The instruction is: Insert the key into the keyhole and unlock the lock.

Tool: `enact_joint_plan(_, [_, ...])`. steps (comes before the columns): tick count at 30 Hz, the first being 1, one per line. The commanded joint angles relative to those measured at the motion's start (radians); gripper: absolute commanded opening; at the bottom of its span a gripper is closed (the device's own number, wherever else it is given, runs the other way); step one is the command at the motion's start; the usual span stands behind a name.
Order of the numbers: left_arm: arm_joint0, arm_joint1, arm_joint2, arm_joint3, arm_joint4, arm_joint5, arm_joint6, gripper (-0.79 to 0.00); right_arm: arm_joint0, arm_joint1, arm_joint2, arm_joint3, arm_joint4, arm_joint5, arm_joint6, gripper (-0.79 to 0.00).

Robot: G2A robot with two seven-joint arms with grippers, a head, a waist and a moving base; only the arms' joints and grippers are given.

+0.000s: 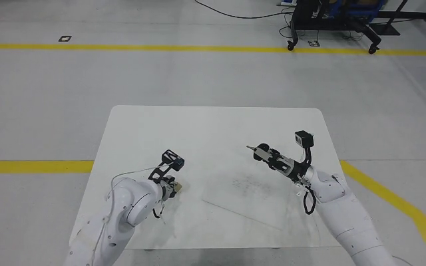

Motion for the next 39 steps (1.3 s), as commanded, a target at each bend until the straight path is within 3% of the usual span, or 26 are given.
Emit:
enact_joint_plan(1, [0.002, -0.001, -0.011, -0.008, -0.019, 0.013, 0.049, -0.785, 0.0, 0.0, 0.0, 0.0, 0.0, 0.0, 0.0, -0.785])
enact_joint_plan(5, [0.048, -0.002, -0.097, -0.025, -0.178, 0.0, 0.282, -0.785, 0.0, 0.0, 0.0, 0.0, 0.0, 0.0, 0.0, -0.785])
enact_joint_plan(9, [0.082, -0.002, -0.167, 0.027, -0.379, -0.16, 0.514, -0.785, 0.0, 0.0, 0.0, 0.0, 0.0, 0.0, 0.0, -0.785])
enact_joint_plan(13, [0.052, -0.006, -0.17, 0.105, -0.472, -0.281, 0.65, -0.785, 0.0, 0.0, 0.0, 0.0, 0.0, 0.0, 0.0, -0.785])
enact_joint_plan(21, [0.055, -0.008, -0.165, 0.104, -0.51, -0.291, 0.672, -0.785, -0.001, -0.001, -0.004, -0.007, 0.007, 0.002, -0.002, -0.785])
enact_joint_plan(23, [0.041, -0.015, -0.145, 0.166, -0.696, -0.381, 0.713, -0.785, 0.01, -0.007, -0.034, -0.027, 0.066, 0.031, -0.007, -0.785])
enact_joint_plan(26, [-0.034, -0.027, -0.093, 0.327, -1.005, -0.53, 0.682, -0.785, 0.053, -0.023, -0.087, -0.02, 0.149, 0.045, -0.035, -0.785])
enact_joint_plan(29, [-0.118, -0.038, -0.023, 0.473, -1.26, -0.605, 0.565, -0.785, 0.108, -0.042, -0.15, 0.014, 0.23, 0.047, -0.026, -0.785])
enact_joint_plan(34, [-0.202, -0.044, 0.029, 0.543, -1.362, -0.637, 0.435, -0.785, 0.192, -0.076, -0.255, 0.068, 0.281, 0.066, -0.001, -0.785])
enact_joint_plan(39, [-0.233, -0.052, 0.062, 0.59, -1.483, -0.619, 0.39, -0.785, 0.246, -0.11, -0.341, 0.096, 0.281, 0.059, 0.0, -0.785])
